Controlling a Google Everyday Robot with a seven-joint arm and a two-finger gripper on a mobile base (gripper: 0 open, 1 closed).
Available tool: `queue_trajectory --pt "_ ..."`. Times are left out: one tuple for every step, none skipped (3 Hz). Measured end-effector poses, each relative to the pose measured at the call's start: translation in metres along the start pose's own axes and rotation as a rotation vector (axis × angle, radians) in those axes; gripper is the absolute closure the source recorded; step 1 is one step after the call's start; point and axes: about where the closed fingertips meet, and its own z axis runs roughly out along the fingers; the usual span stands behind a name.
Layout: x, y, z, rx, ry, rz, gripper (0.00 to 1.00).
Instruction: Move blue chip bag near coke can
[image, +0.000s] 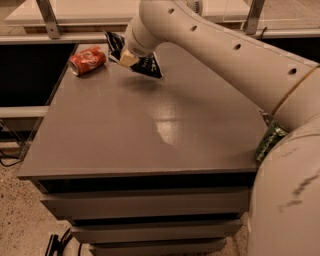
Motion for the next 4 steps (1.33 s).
queue_trajectory --pt "-0.003 -0.006 0.012 0.004 -0.014 -0.012 1.0" --pt "-0.009 -0.011 0.022 0.008 -0.029 -0.027 1.0" --pt "-0.018 -0.016 0.03 0.014 -0.05 -0.041 1.0" --pt "-0.027 -0.016 0.035 0.014 -0.056 -0.063 1.0"
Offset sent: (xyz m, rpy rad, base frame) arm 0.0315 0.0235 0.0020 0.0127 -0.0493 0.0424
